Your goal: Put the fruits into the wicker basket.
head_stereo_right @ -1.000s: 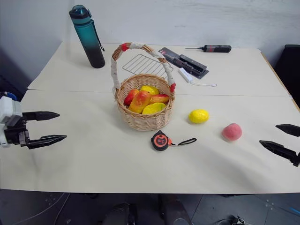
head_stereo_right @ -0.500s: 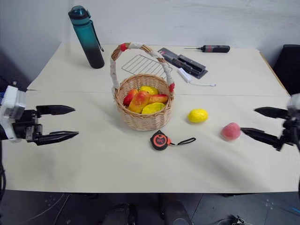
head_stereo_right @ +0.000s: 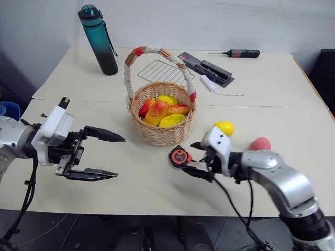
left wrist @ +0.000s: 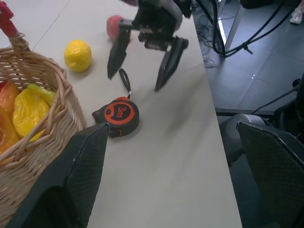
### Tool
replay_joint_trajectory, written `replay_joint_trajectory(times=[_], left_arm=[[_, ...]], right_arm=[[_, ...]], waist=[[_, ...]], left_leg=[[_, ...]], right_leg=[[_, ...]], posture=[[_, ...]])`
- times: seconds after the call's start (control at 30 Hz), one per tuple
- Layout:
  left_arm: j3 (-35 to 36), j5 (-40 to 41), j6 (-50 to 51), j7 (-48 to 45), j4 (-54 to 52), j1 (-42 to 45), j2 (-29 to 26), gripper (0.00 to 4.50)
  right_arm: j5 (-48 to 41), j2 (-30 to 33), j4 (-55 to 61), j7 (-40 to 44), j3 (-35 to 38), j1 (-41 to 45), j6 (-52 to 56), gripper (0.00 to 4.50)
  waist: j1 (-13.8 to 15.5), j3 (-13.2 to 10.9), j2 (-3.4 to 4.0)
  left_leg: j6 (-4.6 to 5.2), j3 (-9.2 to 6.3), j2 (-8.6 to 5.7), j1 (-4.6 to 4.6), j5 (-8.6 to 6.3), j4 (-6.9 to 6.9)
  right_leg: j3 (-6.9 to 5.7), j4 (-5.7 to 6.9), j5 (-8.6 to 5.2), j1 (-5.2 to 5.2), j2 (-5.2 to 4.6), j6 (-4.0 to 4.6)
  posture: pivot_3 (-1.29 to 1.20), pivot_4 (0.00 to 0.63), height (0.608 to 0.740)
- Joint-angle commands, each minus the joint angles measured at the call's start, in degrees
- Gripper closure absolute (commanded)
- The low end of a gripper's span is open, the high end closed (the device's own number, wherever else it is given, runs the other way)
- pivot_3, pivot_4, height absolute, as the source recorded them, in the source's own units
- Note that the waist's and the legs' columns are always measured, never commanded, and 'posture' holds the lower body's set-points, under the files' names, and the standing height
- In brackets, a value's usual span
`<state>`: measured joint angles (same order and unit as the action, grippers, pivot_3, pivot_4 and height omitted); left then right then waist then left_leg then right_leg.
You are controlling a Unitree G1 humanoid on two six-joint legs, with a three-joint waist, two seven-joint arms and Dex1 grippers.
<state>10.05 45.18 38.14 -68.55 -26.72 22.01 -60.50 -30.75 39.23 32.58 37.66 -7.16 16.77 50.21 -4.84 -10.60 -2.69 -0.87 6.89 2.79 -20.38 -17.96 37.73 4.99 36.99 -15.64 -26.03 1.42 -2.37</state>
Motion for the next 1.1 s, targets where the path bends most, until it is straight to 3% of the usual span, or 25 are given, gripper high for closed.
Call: replay_joint_trajectory(times=[0.03,0.43,0.53,0.6,0.67,0.83,0.97,1.1], left_arm=[[-0.5,0.3,0.0,0.4,-1.2,1.8,0.2,0.0],[-3.0,1.0,2.8,1.6,-0.7,7.2,1.4,0.0],[-3.3,0.4,2.4,1.2,0.0,7.5,1.4,0.0],[-3.6,-0.2,1.8,1.0,0.5,7.7,1.5,0.0],[-3.8,-0.7,1.3,0.9,0.9,7.7,1.8,0.0],[-5.1,-0.9,0.4,1.7,1.8,9.0,4.9,0.0],[-6.3,-0.7,0.0,2.4,2.2,10.8,7.8,0.0],[-7.4,-0.6,-0.3,2.7,2.4,12.3,10.5,0.0]], right_arm=[[5.1,-3.6,0.3,-8.0,-3.0,1.6,2.1,0.03],[11.2,-9.7,-8.7,-8.6,-10.8,2.6,-0.3,0.03],[12.9,-11.0,-11.6,-8.9,-10.5,2.9,-3.1,0.61],[13.7,-10.8,-12.4,-8.0,-10.5,2.6,-4.9,1.25],[13.3,-10.9,-12.3,-7.4,-9.4,1.9,-5.3,1.42],[-2.9,-8.1,-1.9,0.4,6.8,-2.9,-2.5,1.42],[-10.4,2.5,2.1,5.7,23.7,-7.5,0.3,1.42],[-12.9,12.8,-5.4,6.8,43.0,-8.1,4.0,1.42]], waist=[[-0.1,0.0,-0.01],[-0.2,0.1,-0.09],[-0.2,0.1,-0.16],[-0.2,0.1,-0.17],[-0.2,0.1,-0.2],[0.3,0.1,-0.19],[0.7,0.1,-0.18],[0.8,0.1,-0.21]], left_leg=[[0.01,0.03,-0.01,-0.01,0.0,0.02],[0.23,0.05,-0.02,0.0,-0.01,0.02],[0.23,0.05,0.01,0.02,-0.02,0.02],[0.22,0.05,0.0,0.04,-0.01,0.03],[0.22,0.05,-0.01,0.05,-0.01,0.03],[0.2,0.0,-0.02,0.03,-0.02,0.07],[0.28,-0.02,-0.08,-0.1,-0.07,0.2],[0.36,-0.04,-0.11,-0.03,-0.11,0.28]], right_leg=[[0.03,0.0,-0.01,-0.01,0.0,0.01],[0.05,0.14,-0.05,-0.09,0.06,0.07],[0.05,0.17,-0.05,-0.09,0.1,0.08],[0.06,0.21,-0.06,-0.09,0.09,0.09],[0.06,0.23,-0.06,-0.08,0.09,0.1],[0.03,0.41,-0.07,-0.13,0.07,0.1],[0.02,0.41,-0.08,-0.18,0.0,-0.02],[0.04,0.28,-0.08,0.02,-0.01,-0.08]], posture=[[0.0,0.15,0.74],[0.0,0.15,0.74],[0.0,0.15,0.74],[0.0,0.15,0.74],[0.0,0.15,0.74],[0.0,0.15,0.74],[0.0,0.15,0.74],[0.0,0.15,0.74]])
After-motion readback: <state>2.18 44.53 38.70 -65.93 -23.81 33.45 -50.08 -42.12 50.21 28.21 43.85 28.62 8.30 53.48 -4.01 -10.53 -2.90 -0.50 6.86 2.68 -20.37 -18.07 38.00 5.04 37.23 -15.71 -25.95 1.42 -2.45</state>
